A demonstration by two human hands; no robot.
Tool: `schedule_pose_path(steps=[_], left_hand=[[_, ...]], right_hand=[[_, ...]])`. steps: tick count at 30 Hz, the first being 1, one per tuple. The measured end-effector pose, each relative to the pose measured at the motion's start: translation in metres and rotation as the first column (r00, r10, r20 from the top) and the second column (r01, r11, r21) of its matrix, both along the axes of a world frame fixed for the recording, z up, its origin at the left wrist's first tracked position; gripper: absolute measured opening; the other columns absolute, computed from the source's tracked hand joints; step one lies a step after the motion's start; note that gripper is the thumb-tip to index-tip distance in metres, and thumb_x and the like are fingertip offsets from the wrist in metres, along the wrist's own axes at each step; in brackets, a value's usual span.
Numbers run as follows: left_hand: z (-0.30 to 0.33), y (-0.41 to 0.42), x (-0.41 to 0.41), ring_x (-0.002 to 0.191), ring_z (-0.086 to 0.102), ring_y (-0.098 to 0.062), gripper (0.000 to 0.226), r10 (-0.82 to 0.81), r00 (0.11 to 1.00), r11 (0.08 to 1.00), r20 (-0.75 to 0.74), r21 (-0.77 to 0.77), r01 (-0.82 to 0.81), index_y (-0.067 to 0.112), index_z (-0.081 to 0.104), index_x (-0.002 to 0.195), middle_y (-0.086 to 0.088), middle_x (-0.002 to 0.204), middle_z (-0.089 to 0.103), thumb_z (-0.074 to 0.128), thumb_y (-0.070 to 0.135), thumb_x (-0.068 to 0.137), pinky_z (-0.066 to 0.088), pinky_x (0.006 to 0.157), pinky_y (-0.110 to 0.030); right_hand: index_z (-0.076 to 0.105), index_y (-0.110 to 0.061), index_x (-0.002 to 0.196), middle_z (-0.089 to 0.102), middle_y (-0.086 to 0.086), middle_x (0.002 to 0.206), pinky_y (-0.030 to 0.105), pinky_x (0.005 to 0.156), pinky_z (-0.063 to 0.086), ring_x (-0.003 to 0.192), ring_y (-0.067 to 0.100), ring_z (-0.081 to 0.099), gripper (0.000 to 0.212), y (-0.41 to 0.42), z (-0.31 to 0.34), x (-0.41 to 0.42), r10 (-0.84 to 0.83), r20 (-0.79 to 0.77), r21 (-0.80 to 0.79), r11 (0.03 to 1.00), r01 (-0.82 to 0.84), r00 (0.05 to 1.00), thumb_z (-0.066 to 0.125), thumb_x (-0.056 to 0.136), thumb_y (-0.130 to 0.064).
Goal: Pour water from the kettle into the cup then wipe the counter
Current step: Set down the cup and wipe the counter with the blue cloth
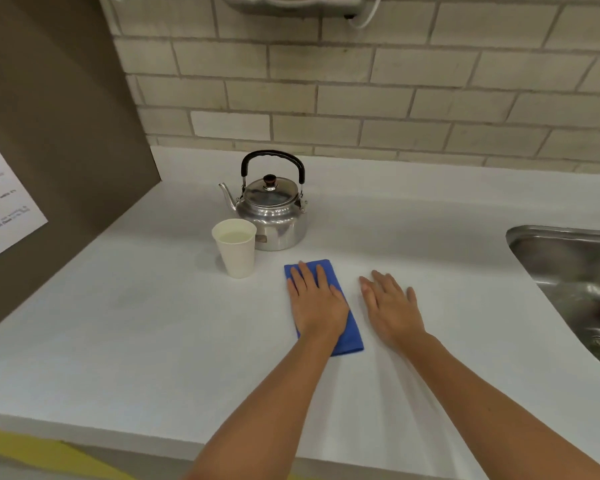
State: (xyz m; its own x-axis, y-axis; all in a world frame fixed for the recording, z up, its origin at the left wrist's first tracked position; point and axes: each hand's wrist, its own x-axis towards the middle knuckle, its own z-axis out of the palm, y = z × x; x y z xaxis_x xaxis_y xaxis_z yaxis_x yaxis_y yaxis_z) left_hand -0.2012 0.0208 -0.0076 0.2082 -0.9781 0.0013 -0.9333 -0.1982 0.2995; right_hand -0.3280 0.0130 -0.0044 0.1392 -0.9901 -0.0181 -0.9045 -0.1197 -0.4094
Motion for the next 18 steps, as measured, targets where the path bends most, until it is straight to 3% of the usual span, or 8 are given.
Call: schedule_pose_path(steps=[10,18], left_hand=[[-0.017,0.056,0.048,0.145,-0.005,-0.031,0.056,0.080,0.997,0.995,-0.003,-0.061,-0.080,0.017,0.002,0.147,-0.016,0.157,-0.005,0.017,0.036,0.097,-0.003,0.118,-0.040],[-0.004,-0.052,-0.021,0.144,0.000,-0.036,0.054,-0.021,1.000,0.999,0.015,-0.027,0.022,0.012,0.009,0.146,-0.021,0.156,0.003,0.018,0.033,0.097,-0.001,0.119,-0.044]], right_hand=[[0.027,-0.027,0.143,0.018,-0.002,0.156,0.044,0.118,0.003,0.145,0.016,0.008,0.044,0.008,-0.001,-0.001,0.011,-0.029,-0.023,1.000,-0.011,1.000,0.018,0.100,-0.033],[0.025,-0.018,0.144,0.029,-0.001,0.152,0.034,0.117,0.017,0.140,0.013,0.025,0.046,-0.001,0.006,-0.019,-0.023,0.313,-0.017,0.999,0.030,0.949,0.021,0.100,-0.033]])
